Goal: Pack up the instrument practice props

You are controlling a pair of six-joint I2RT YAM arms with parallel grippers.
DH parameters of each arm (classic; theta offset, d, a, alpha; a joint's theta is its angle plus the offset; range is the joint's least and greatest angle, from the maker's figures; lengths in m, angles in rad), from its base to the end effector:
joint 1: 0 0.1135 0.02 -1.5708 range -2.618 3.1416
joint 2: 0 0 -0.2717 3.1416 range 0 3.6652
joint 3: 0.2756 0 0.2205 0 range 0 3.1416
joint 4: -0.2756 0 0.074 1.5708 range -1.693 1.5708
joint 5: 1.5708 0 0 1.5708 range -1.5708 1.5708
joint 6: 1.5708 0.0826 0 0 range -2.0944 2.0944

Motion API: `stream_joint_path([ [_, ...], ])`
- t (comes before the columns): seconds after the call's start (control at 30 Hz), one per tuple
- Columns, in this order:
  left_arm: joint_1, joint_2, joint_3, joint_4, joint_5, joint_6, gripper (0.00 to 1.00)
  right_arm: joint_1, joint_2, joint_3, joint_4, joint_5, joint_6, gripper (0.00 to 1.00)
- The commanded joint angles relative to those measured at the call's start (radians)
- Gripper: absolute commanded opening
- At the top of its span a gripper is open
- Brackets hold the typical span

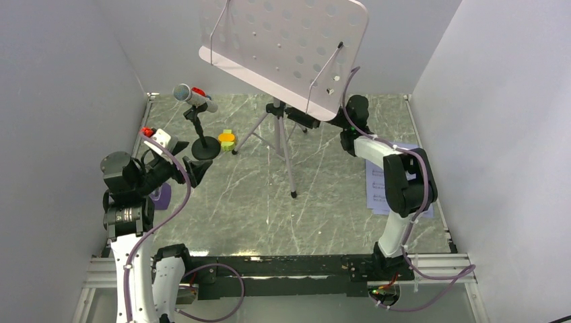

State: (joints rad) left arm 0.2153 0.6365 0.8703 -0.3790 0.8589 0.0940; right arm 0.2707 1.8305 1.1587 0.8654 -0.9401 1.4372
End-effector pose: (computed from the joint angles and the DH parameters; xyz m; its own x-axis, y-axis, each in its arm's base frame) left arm 0.1312 -0.0353 0.3640 -0.0851 0.0442 -0.9954 0.6030 0.7976 -0.0162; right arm 0.3807 0.1749 0.3146 -0.8885 0.3600 -0.2847 -0.3065 -0.0035 0.9519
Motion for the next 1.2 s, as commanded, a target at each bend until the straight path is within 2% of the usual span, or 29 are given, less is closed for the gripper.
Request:
stream_joint_path([
  [0.0,0.010,-0.006,0.005,0.043,0.027,-0.023,0.96,0.007,0.019,0.056,0.054,0.024,0.049,0.43],
  [0.27,0.019,-0.013,-0.001,0.035,0.029,-0.020,0.96,0.011,0.068,0.104,0.087,0.008,0.035,0.24],
  [0.5,0.026,-0.023,-0.014,0.039,0.029,-0.023,0.96,0.018,0.085,0.127,0.092,-0.045,-0.085,0.00],
  [0.53,0.027,-0.023,-0.015,0.040,0.029,-0.024,0.96,0.017,0.080,0.120,0.101,-0.047,-0.114,0.00],
  [0.63,0.028,-0.025,-0.015,0.041,0.032,-0.025,0.96,0.015,0.012,0.063,0.083,-0.011,-0.309,0.00],
  [0.8,0.034,-0.031,-0.020,0.041,0.033,-0.030,0.96,0.041,-0.108,0.004,-0.058,0.028,-0.814,0.00],
  [0.97,0.049,-0.035,-0.036,0.058,0.043,-0.053,0.96,0.045,-0.112,-0.025,-0.085,-0.032,-1.065,0.00],
  [1.17,0.071,-0.004,-0.030,0.078,0.053,-0.086,0.96,0.059,-0.094,-0.001,-0.216,-0.041,-1.390,0.00],
])
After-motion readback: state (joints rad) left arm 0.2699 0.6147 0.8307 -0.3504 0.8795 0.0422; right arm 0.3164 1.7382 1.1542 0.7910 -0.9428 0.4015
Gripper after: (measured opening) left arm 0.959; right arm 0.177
